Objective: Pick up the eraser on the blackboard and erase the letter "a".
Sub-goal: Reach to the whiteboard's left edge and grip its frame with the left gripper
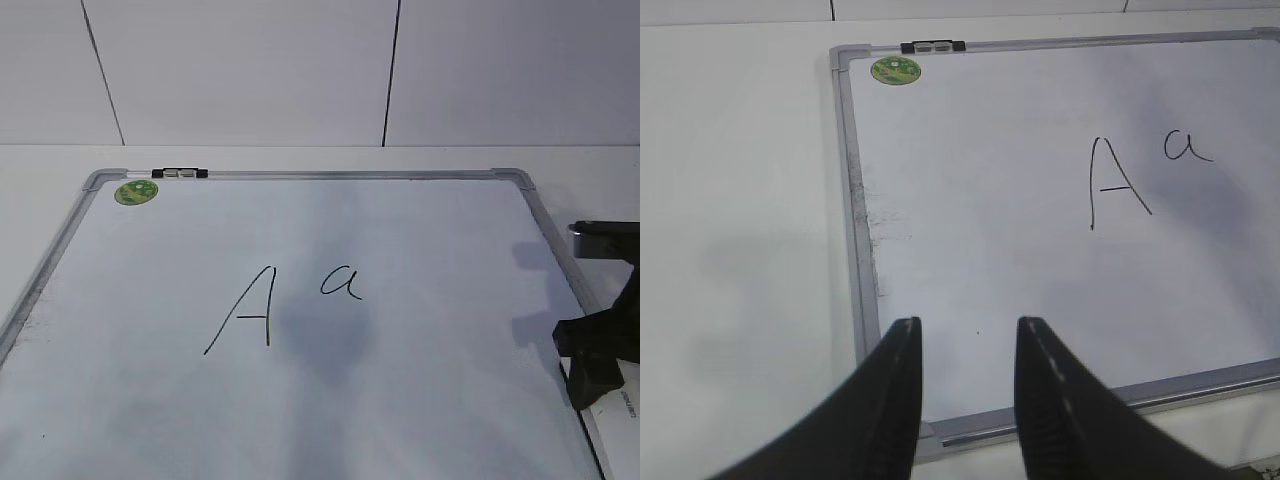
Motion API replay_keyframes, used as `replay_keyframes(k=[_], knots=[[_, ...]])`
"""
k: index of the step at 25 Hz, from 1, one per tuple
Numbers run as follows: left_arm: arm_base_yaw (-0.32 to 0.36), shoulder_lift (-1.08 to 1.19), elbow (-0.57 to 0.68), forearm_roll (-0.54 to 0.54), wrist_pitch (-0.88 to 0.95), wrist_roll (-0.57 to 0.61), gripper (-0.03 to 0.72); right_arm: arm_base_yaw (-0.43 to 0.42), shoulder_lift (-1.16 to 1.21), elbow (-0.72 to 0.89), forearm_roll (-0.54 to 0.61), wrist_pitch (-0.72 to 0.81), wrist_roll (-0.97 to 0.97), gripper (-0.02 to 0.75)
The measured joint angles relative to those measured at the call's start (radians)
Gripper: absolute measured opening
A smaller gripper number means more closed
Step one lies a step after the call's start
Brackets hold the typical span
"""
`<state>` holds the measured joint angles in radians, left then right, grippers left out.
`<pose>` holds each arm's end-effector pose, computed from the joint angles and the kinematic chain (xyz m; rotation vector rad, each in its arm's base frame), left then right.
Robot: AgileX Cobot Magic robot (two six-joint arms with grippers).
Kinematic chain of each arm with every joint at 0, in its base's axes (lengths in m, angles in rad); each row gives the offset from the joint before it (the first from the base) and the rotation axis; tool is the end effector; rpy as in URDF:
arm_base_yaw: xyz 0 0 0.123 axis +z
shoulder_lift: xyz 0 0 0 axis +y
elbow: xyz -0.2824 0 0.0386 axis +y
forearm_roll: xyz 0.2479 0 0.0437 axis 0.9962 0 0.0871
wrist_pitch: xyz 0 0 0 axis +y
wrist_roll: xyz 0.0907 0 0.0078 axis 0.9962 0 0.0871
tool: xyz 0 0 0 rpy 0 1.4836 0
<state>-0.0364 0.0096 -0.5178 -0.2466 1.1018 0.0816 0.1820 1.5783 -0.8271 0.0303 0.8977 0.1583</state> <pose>-0.0093 -0.0195 0.2809 0.1403 2.0578 -0.2685 0.2479 0.0478 0.1768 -0.0077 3.1364 0.0392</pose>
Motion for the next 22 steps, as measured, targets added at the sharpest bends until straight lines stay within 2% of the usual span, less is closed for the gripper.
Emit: replay_keyframes(k=[5, 22], knots=[[0.0, 0.0, 0.0, 0.0, 0.0, 0.0, 0.239, 0.0, 0.0, 0.0, 0.0, 0.0, 0.0, 0.562], [0.0, 0.0, 0.0, 0.0, 0.0, 0.0, 0.238, 0.0, 0.0, 0.0, -0.002, -0.002, 0.002, 0.561]])
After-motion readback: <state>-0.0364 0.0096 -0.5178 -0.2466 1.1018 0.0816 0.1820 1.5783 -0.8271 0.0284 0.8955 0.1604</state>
